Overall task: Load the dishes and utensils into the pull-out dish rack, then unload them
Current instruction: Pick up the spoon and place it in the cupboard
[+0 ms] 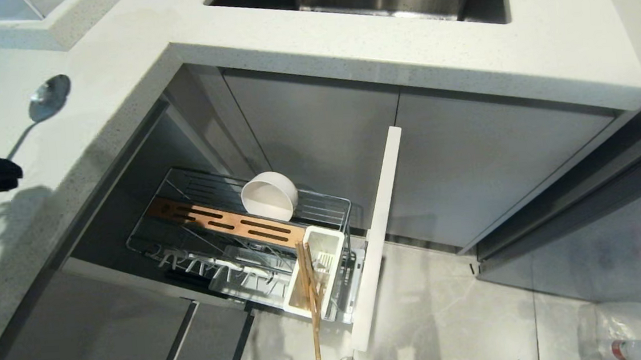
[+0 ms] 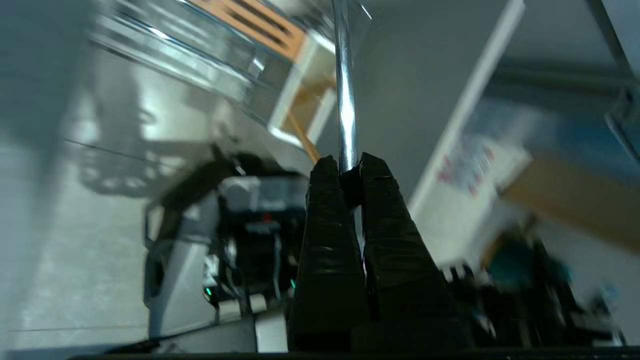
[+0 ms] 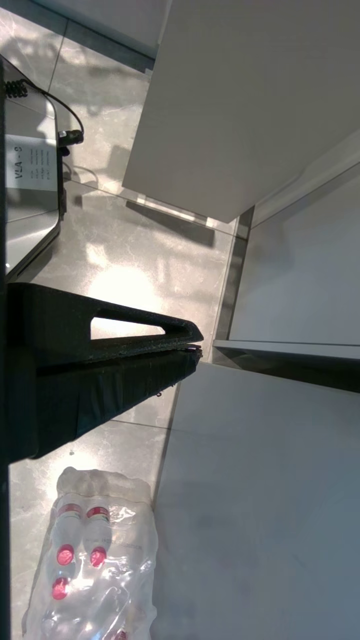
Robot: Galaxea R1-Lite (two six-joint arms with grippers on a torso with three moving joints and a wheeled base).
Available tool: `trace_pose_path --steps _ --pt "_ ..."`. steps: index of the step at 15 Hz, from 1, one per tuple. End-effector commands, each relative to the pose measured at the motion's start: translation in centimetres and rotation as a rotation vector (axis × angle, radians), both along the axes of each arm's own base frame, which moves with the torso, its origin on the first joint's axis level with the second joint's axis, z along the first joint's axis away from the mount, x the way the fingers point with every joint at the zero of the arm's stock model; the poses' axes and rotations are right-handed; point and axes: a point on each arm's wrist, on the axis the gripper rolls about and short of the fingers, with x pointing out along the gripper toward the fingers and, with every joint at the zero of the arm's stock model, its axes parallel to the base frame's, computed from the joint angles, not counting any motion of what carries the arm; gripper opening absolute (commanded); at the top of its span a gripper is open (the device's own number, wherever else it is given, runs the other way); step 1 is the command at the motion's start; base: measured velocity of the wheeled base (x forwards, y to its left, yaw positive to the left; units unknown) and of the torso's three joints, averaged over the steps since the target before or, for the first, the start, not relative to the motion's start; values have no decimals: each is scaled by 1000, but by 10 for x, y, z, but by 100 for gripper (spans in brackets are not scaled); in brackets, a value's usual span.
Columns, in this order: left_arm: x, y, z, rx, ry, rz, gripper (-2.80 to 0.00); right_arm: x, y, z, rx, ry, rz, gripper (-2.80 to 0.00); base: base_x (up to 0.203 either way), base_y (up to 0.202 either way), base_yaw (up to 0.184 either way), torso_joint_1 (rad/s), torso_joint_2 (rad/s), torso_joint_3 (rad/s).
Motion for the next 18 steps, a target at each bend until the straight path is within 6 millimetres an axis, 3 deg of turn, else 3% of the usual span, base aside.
trace_pose_path --steps 1,5,7,18 --pt "-8 -14 -7 -13 37 -132 -280 0 0 0 0 3 0 -280 0 0 0 0 0 0" --pt "-6 -43 -28 -30 198 -336 -280 0 0 0 0 2 0 -280 0 0 0 0 0 0" --pt "5 -58 -42 -11 298 -389 -280 0 0 0 0 2 0 -280 0 0 0 0 0 0" --pt "125 -132 -148 120 830 -330 -280 0 0 0 0 3 0 -280 0 0 0 0 0 0"
